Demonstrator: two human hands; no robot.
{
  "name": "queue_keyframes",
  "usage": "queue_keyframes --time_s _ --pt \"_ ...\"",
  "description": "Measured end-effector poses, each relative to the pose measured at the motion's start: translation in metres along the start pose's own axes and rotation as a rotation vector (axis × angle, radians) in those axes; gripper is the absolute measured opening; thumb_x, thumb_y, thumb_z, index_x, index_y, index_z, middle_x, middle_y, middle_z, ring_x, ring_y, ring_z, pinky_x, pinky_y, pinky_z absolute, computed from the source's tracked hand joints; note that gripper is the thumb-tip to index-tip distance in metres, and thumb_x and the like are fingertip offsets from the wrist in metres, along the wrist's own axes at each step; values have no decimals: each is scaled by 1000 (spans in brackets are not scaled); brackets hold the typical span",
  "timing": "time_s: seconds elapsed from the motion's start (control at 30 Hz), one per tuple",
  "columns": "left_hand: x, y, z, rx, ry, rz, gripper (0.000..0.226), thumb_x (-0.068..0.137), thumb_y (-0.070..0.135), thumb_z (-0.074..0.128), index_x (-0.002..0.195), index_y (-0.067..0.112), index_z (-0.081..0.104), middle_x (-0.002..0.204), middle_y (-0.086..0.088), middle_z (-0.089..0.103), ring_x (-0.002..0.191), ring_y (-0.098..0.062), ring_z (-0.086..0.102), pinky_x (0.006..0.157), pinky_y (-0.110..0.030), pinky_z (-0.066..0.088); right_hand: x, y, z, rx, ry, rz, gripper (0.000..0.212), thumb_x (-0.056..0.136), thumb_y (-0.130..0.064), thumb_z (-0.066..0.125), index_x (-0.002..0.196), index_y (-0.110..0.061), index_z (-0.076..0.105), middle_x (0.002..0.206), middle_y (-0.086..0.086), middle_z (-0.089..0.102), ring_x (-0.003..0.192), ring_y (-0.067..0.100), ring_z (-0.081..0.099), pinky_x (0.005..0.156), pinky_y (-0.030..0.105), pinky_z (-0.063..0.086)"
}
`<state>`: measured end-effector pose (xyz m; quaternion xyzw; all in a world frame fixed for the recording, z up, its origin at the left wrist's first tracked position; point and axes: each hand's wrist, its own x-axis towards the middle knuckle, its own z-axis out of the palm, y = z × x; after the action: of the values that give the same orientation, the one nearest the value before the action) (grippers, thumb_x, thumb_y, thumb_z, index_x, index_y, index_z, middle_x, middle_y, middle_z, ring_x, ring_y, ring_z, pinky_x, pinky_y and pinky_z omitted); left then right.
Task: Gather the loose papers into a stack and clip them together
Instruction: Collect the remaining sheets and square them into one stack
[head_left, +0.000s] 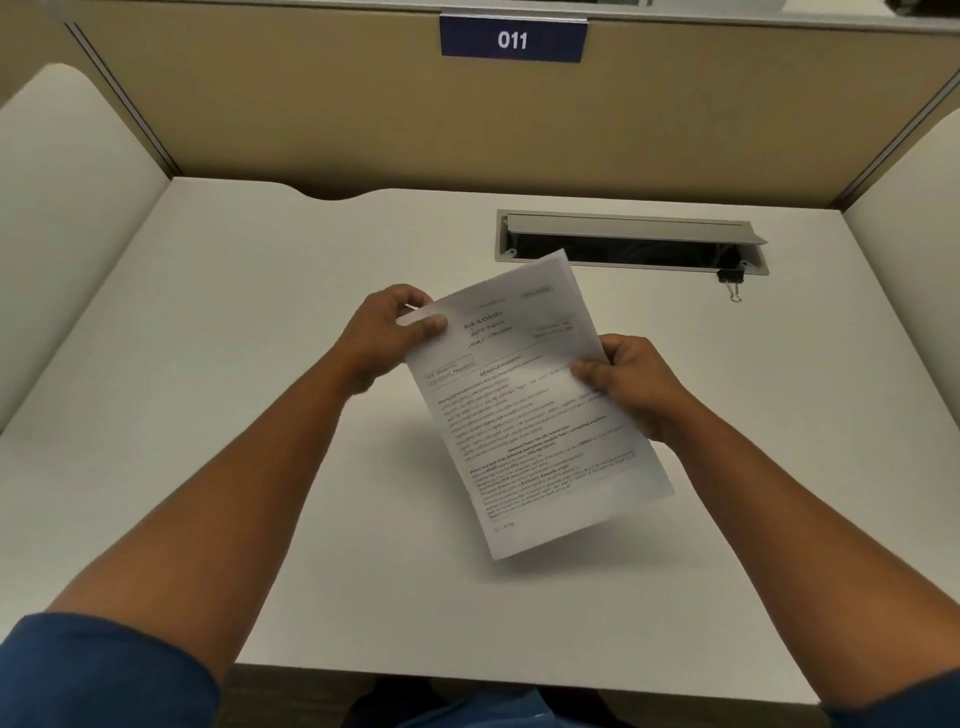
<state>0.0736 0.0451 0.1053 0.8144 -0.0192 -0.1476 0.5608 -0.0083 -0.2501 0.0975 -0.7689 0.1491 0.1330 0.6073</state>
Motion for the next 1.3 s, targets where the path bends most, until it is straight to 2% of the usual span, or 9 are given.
queue_keyframes --time_s 0.07,0.13,0.2,0.33,0.53,0.63,0.8,1.07,1.3 --pt "-4 -9 8 -351 15 -69 27 93 17 72 115 20 58 105 -10 68 87 -27 70 66 -39 60 -1 3 -3 86 -9 35 20 94 -7 66 114 -9 72 99 12 78 86 33 76 72 45 63" --pt "-8 -13 19 -664 10 -135 38 93 11 69 126 17 51 111 -12 68 91 -28 71 65 -40 60 -2 6 -4 172 -6 65 19 94 -6 66 112 -9 72 99 11 78 85 32 76 69 41 63" --pt "-17 -19 34 -799 -54 -205 41 95 10 64 134 10 50 121 -16 70 101 -32 72 74 -44 62 0 8 -4 246 13 94 18 93 -6 67 111 -10 71 101 11 78 87 31 76 69 40 63" --pt "-39 -34 62 -771 -327 -294 44 96 13 62 139 8 56 133 -19 66 120 -38 65 94 -52 57 5 13 3 331 49 161 19 93 -7 68 111 -9 70 103 13 78 86 31 76 71 45 63" --pt "-41 -43 62 -779 -426 -367 44 97 1 57 140 9 56 135 -20 65 121 -40 64 94 -53 57 9 20 8 332 115 169 22 93 -6 68 115 -8 70 105 13 77 91 33 75 76 47 63" --pt "-33 -39 61 -686 -373 -366 45 95 -5 59 138 9 57 131 -19 67 118 -41 66 92 -54 58 11 18 12 377 106 162 22 94 -7 67 115 -9 69 104 10 77 88 29 76 71 42 63" --pt "-16 -34 52 -539 -290 -382 43 93 -7 62 132 11 61 122 -16 72 108 -37 72 86 -53 61 16 26 17 416 3 185 33 93 1 64 124 -13 65 114 7 76 102 30 73 86 48 61" --pt "6 -44 55 -343 -171 -420 36 92 -4 66 125 10 66 115 -12 75 101 -32 73 87 -51 60 41 35 25 237 141 222 37 90 2 67 124 -13 65 114 5 74 99 28 72 89 48 60" --pt "26 -56 64 -204 0 -428 31 90 -1 70 119 8 67 111 -7 73 87 -20 73 68 -32 60 68 41 25 170 162 272 39 88 4 67 123 -12 62 118 7 71 101 29 70 90 48 59"
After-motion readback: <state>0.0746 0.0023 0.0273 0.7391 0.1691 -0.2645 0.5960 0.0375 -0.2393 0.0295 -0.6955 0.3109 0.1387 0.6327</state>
